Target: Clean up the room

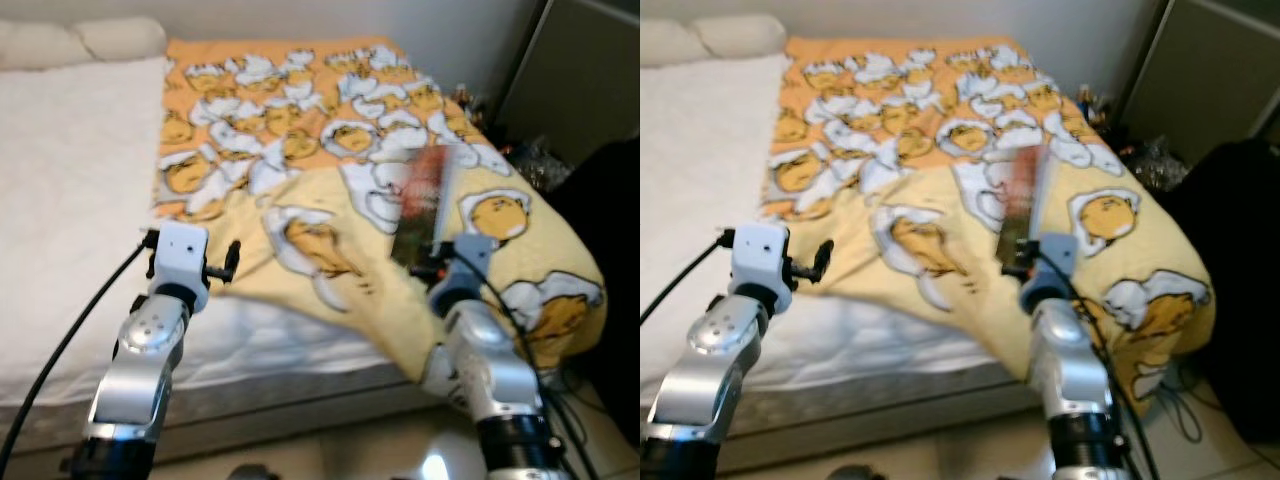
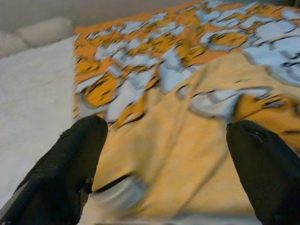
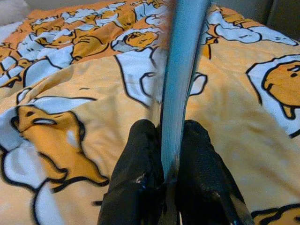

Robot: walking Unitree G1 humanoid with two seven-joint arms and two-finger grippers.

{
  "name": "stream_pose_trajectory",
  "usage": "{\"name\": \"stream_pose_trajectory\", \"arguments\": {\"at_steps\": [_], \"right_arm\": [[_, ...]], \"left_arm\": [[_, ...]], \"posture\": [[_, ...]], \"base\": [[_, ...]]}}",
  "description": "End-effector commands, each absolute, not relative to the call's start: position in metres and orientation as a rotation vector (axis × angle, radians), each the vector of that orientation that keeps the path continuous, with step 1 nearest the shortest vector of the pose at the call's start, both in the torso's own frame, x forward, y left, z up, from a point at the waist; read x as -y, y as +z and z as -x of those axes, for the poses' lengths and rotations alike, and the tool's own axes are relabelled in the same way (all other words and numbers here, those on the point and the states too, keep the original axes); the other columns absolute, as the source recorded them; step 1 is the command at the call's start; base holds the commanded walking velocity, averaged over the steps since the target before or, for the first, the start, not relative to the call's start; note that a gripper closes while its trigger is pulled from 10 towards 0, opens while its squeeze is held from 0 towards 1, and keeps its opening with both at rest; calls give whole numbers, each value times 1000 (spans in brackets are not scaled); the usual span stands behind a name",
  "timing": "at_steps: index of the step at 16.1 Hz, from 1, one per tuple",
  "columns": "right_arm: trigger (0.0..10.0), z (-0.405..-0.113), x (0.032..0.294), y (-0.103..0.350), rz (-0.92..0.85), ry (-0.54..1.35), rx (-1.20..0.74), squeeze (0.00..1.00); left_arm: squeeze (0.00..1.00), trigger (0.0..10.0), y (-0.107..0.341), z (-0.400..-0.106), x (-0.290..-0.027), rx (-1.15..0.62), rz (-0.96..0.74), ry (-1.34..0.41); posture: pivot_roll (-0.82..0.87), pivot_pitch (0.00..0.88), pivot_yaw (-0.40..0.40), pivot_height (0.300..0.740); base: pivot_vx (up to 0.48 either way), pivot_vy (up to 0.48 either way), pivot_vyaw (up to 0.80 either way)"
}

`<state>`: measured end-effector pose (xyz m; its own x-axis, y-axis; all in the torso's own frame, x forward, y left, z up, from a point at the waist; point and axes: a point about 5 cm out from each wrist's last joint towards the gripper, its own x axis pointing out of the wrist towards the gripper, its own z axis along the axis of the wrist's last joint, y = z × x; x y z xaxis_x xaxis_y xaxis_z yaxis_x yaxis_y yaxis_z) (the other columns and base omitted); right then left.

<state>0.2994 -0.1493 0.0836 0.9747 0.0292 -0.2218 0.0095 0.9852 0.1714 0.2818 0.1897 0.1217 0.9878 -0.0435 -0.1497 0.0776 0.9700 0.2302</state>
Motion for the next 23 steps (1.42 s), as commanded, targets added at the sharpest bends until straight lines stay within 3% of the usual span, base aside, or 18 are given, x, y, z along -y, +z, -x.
{"name": "stream_pose_trajectory", "arguments": {"at_steps": [1,14,20,21,23], "right_arm": [[10000,-306,140,100,-178,45,-154,0],[10000,-308,139,101,-179,42,-152,0],[10000,-308,140,101,-181,41,-153,0],[10000,-309,140,101,-182,41,-154,0],[10000,-309,139,101,-181,42,-154,0]], "left_arm": [[0,10000,124,-282,-196,-141,-253,-43],[0,10000,128,-285,-197,-113,-209,-28],[208,10000,129,-286,-196,-98,-185,-2],[357,10000,129,-287,-197,-91,-180,8],[345,10000,129,-287,-198,-87,-164,6]], "posture": [[41,0,-10,740],[44,0,-10,740],[45,0,-10,740],[45,0,-10,740],[45,0,-10,740]], "base": [[0,368,0],[0,366,0],[0,346,0],[0,356,0],[0,343,0]]}}
